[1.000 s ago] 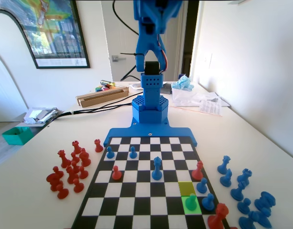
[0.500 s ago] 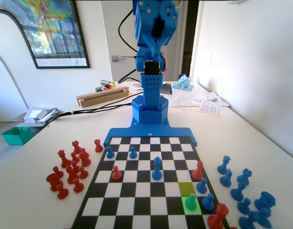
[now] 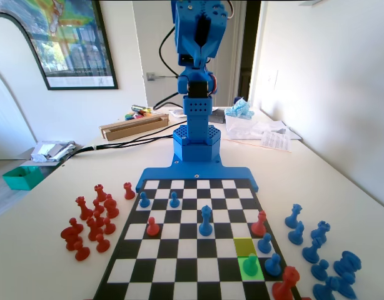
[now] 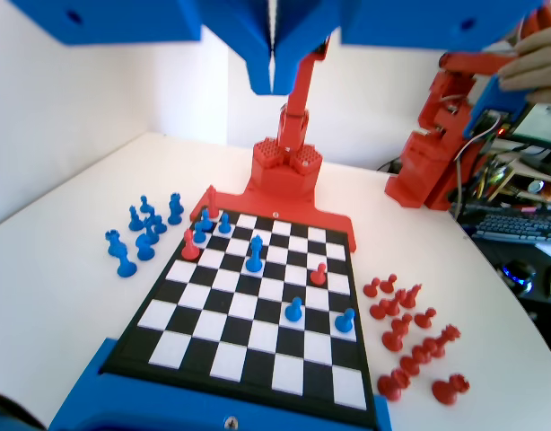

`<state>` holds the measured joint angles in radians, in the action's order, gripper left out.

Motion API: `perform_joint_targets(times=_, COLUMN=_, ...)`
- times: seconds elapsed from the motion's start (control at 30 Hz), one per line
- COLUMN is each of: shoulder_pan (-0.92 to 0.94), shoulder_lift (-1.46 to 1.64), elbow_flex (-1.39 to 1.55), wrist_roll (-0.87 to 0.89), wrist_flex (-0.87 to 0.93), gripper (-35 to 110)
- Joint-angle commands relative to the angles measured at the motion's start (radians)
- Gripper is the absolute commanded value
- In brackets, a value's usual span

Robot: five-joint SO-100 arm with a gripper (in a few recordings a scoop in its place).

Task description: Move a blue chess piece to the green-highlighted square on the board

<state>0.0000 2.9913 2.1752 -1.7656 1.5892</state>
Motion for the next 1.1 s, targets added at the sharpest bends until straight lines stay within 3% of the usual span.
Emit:
perform_joint_targets(times=0.0, shoulder_pan=0.018, shoulder_lift=0.038, elbow_flex=0.005, wrist_roll=-0.003, wrist_flex=-0.011, gripper=2)
perform_joint_targets(times=1.07, shoulder_pan=0.034, shoulder_lift=0.064, elbow_flex=0.006, wrist_roll=0.0, wrist_flex=-0.017, gripper=1)
